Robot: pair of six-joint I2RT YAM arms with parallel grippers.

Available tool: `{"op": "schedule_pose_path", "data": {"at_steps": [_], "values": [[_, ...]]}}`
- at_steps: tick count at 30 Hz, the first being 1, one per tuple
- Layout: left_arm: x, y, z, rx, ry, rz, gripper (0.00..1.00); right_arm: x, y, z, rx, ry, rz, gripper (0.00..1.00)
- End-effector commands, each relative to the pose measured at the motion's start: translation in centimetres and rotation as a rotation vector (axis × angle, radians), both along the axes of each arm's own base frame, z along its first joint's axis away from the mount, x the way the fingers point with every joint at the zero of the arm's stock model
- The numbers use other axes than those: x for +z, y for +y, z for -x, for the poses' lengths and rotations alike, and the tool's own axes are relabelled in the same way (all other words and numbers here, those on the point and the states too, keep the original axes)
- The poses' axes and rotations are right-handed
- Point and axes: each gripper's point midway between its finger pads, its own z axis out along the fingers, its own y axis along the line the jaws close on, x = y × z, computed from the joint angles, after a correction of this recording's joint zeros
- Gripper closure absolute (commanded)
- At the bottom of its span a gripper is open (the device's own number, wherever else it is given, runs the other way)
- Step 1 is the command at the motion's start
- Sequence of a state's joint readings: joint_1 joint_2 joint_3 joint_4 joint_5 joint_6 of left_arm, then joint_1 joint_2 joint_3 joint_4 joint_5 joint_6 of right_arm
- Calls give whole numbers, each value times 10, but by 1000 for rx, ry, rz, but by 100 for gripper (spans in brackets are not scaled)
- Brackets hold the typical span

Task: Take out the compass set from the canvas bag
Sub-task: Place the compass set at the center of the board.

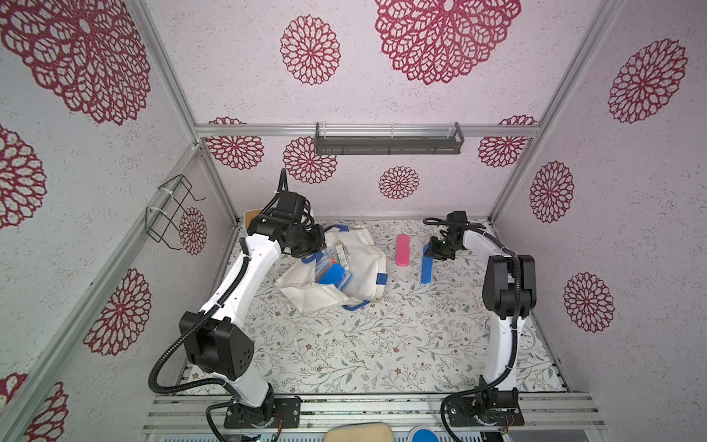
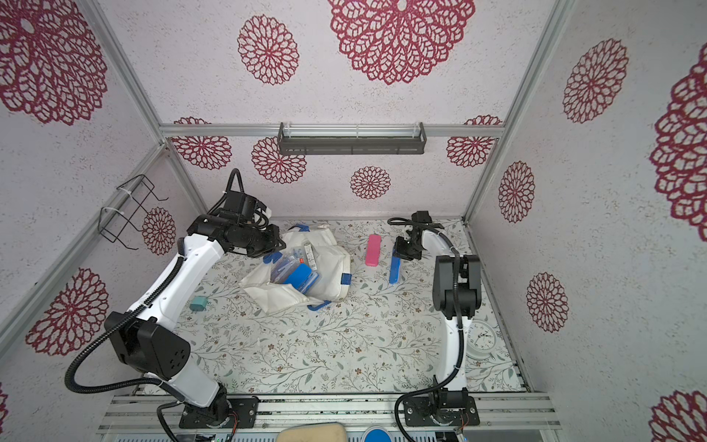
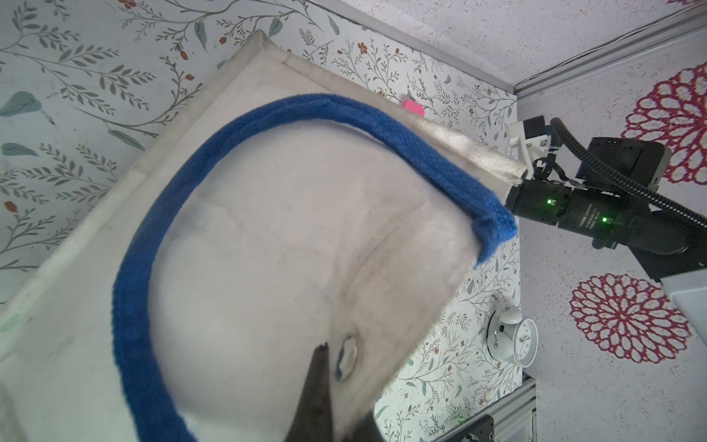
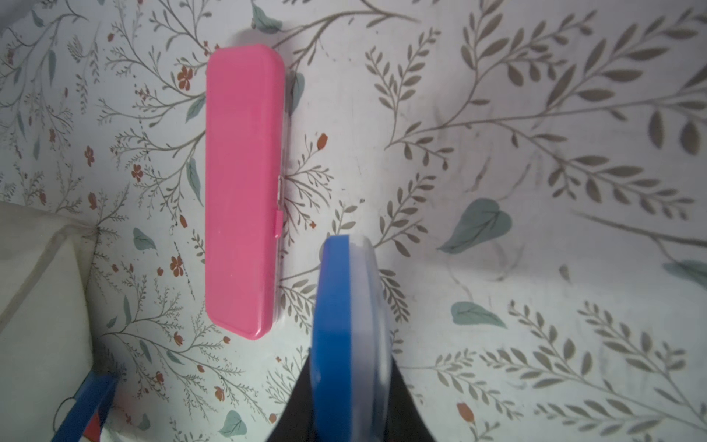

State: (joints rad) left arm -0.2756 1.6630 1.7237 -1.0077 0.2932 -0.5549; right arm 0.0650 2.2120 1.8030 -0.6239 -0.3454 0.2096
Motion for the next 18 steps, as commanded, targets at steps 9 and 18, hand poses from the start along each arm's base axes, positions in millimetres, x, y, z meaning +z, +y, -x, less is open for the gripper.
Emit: {"op": "schedule_pose_path", "data": {"at_steps": [9,18], "values": [[3,9,7,55,3,-12,100,-15,-2,-41,54,-20,-40,82],[3,10,2,74,10,-27,100,-27,-1,-61,25,-7,-90,75]]}}
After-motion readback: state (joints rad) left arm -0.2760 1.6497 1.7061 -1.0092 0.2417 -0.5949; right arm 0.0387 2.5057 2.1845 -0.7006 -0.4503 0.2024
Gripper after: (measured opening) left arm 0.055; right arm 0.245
